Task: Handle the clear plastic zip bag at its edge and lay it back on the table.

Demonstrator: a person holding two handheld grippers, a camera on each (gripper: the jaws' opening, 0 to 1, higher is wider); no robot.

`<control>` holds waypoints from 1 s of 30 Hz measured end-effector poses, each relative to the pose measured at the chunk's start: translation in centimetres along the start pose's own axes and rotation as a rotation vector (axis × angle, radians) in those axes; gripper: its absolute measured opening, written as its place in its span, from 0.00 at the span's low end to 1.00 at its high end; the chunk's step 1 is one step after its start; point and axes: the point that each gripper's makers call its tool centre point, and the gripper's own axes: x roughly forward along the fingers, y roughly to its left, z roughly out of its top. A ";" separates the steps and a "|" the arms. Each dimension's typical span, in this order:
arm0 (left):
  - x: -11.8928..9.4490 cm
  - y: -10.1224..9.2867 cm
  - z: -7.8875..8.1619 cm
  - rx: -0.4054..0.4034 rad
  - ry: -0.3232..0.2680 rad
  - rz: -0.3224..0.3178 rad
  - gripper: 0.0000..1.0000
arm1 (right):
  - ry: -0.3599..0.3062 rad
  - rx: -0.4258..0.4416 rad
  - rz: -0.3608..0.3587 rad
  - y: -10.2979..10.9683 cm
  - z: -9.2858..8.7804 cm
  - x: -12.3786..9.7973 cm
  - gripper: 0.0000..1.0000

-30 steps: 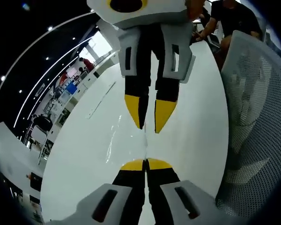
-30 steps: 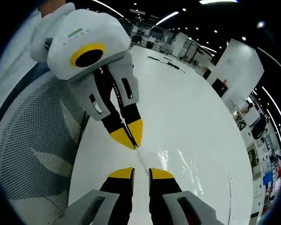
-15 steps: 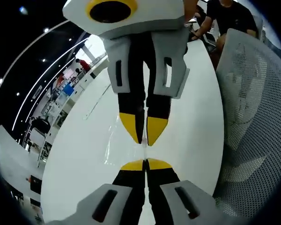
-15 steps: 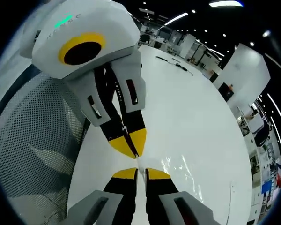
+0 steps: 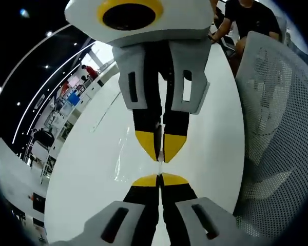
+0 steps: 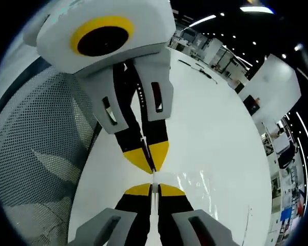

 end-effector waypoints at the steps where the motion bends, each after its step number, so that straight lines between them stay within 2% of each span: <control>1: 0.0 0.0 0.0 0.001 -0.002 0.000 0.00 | -0.001 0.004 0.000 0.0 -0.1 0.0 0.00; 7: 0.0 -0.1 0.0 0.000 -0.006 -0.005 0.00 | -0.018 0.043 0.003 0.1 0.0 -0.1 0.00; 10: 0.1 -0.1 0.0 0.025 0.003 0.000 0.00 | -0.014 0.054 -0.005 0.0 -0.2 0.1 0.00; 30: 0.0 -0.5 -0.3 0.021 0.022 -0.001 0.00 | 0.010 0.090 -0.014 0.4 -0.3 0.3 0.00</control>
